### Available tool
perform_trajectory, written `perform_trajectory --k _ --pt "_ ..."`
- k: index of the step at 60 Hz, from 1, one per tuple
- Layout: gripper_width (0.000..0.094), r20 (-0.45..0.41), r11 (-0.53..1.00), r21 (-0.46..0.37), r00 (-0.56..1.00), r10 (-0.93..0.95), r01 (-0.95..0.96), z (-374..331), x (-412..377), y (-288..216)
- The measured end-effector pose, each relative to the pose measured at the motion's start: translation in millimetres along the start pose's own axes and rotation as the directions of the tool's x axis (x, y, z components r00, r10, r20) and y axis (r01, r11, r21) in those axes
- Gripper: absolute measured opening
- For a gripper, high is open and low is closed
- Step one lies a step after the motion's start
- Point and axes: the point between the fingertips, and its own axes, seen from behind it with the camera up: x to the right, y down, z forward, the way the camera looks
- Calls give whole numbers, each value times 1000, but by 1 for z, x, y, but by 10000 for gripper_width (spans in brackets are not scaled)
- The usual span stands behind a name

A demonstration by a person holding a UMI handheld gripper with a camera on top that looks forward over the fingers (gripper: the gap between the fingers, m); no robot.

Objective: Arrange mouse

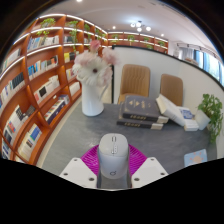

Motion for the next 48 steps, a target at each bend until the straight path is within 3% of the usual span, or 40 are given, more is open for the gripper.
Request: perform_trajectory --k 11,22,28,34,48 --pt "344 -136 977 210 991 -18 47 -104 157 -92" --pt "344 -221 963 265 975 9 51 -152 323 -106" --pt "343 -238 979 201 971 25 24 -136 391 -62" --pt "342 -222 996 82 974 41 -23 -107 439 -5" --pt "346 -171 980 -173 983 70 -100 -34 452 148"
